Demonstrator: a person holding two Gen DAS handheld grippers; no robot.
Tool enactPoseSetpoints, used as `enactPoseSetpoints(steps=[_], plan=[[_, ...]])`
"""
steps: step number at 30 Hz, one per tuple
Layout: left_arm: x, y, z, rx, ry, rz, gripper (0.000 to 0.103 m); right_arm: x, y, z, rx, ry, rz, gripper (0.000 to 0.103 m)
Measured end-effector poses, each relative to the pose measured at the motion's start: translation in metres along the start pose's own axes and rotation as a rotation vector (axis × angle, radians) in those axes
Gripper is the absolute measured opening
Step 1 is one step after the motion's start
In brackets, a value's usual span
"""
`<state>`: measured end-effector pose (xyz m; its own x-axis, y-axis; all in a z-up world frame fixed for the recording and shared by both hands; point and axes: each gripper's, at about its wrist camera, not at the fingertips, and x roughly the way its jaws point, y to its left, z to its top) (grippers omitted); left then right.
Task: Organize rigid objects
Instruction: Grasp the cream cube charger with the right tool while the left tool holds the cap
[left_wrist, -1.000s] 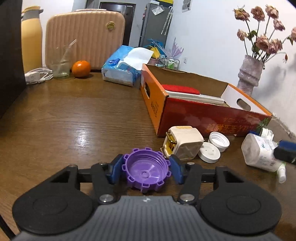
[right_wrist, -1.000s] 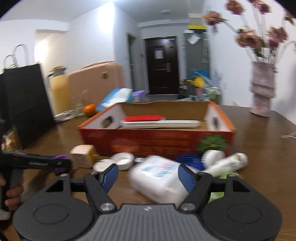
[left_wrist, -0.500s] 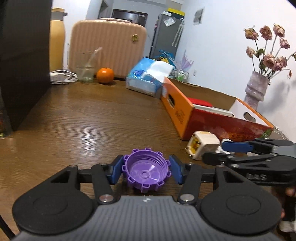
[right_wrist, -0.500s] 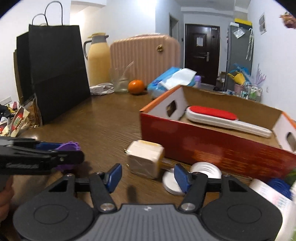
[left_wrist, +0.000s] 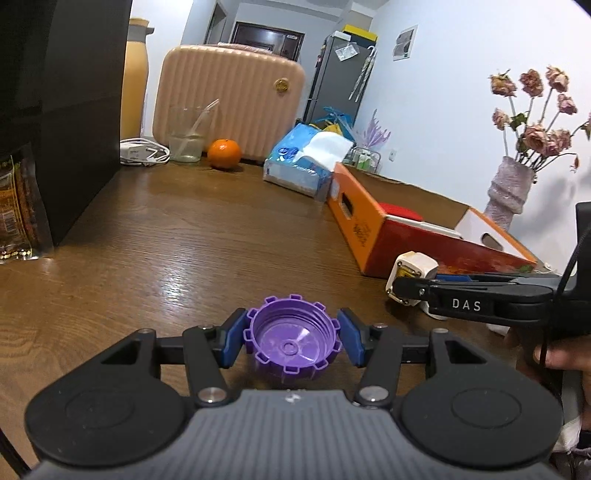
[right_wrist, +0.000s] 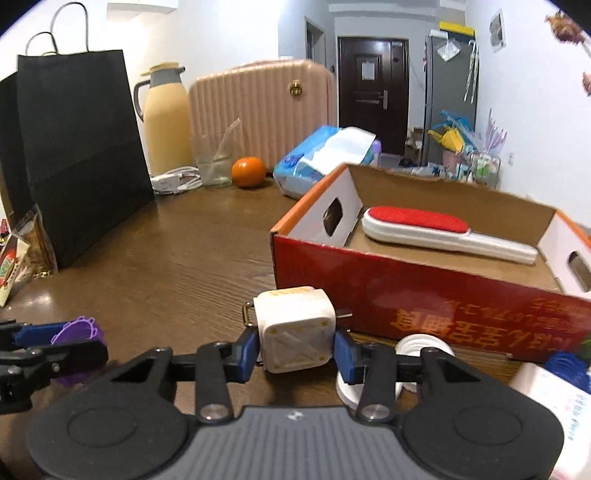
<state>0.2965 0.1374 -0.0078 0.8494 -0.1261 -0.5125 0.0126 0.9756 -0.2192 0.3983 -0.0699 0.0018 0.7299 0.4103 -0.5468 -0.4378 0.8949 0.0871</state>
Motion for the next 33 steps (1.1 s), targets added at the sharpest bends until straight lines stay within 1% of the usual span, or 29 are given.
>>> enactPoseSetpoints(steps=[4, 6, 10, 14, 18, 22, 25, 29, 33], plan=[[-0.026, -0.016, -0.004, 0.008, -0.023, -0.005, 0.054, -0.039, -0.003, -0.010, 0.016, -0.043, -0.006, 0.042], [-0.040, -0.025, -0.007, 0.008, -0.041, -0.010, 0.054, -0.066, -0.007, -0.018, 0.026, -0.070, -0.020, 0.042], [-0.067, -0.047, -0.018, 0.015, -0.071, -0.045, 0.054, -0.127, -0.016, -0.042, 0.029, -0.135, -0.051, 0.042], [-0.083, -0.076, -0.028, 0.051, -0.075, -0.088, 0.054, -0.183, -0.028, -0.067, 0.057, -0.175, -0.111, 0.042], [-0.103, -0.107, -0.036, 0.097, -0.103, -0.137, 0.055, -0.237, -0.041, -0.089, 0.101, -0.243, -0.171, 0.042], [-0.121, -0.131, -0.050, 0.122, -0.120, -0.168, 0.055, -0.272, -0.044, -0.105, 0.102, -0.282, -0.207, 0.042], [-0.137, -0.144, -0.058, 0.141, -0.131, -0.179, 0.055, -0.294, -0.043, -0.117, 0.105, -0.314, -0.216, 0.042], [-0.154, -0.153, -0.058, 0.161, -0.158, -0.179, 0.055, -0.319, -0.043, -0.127, 0.118, -0.354, -0.220, 0.042], [-0.153, -0.164, -0.057, 0.186, -0.153, -0.161, 0.055, -0.331, -0.049, -0.137, 0.135, -0.385, -0.211, 0.042]])
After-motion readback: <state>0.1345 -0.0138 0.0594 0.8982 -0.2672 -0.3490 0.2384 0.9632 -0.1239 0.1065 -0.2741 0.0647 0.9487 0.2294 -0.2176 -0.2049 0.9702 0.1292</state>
